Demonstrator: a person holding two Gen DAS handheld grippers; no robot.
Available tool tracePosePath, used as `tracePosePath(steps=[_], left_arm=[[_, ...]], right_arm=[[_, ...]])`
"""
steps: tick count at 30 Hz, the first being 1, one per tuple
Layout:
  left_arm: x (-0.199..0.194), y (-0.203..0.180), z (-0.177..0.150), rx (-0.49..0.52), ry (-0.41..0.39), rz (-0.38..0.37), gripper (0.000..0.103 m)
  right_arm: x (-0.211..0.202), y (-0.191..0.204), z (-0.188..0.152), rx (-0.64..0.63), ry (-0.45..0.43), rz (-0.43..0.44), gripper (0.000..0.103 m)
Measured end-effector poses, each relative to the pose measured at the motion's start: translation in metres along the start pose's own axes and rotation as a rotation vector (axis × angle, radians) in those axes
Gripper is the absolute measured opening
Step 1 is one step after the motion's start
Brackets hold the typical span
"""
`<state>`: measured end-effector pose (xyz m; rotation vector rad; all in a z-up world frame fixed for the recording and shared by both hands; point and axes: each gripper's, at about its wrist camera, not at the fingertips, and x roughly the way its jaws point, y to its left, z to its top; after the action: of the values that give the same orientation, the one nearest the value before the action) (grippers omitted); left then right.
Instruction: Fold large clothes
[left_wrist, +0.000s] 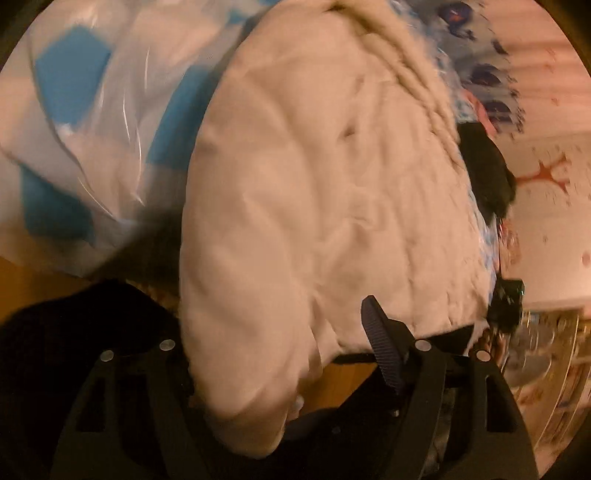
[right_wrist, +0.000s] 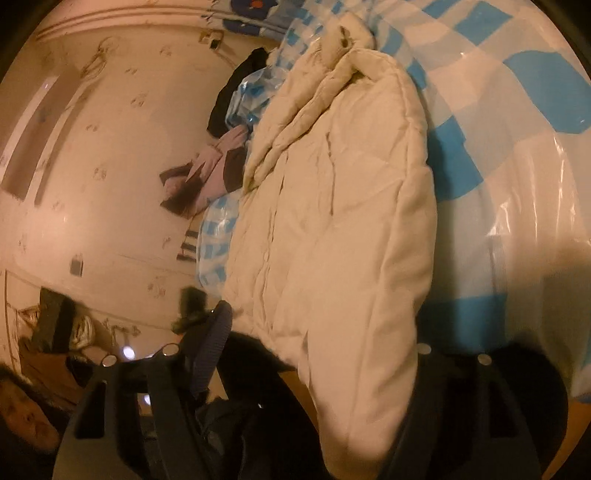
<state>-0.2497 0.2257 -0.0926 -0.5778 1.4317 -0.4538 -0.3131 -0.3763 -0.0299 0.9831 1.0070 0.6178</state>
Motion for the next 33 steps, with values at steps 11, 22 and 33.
tracePosePath(steps=[11,22,33], left_arm=[[-0.072,-0.04,-0.02,0.127,-0.268,-0.119,0.005],[-0.098,-0.009,-0.069,0.095,-0.264,-0.173,0.006],[-0.145,-0.034,-0.056,0.156,-0.382,-0.25,0.006]], right_arm=[[-0.025,0.049,-0.013,-0.131,-0.165,0.117,0.016],[-0.042,0.033,-0.066,-0.077,-0.194,0.222,0.015],[-0.049,0.057,-0.036,-0.16,-0.269,0.358,0.015]])
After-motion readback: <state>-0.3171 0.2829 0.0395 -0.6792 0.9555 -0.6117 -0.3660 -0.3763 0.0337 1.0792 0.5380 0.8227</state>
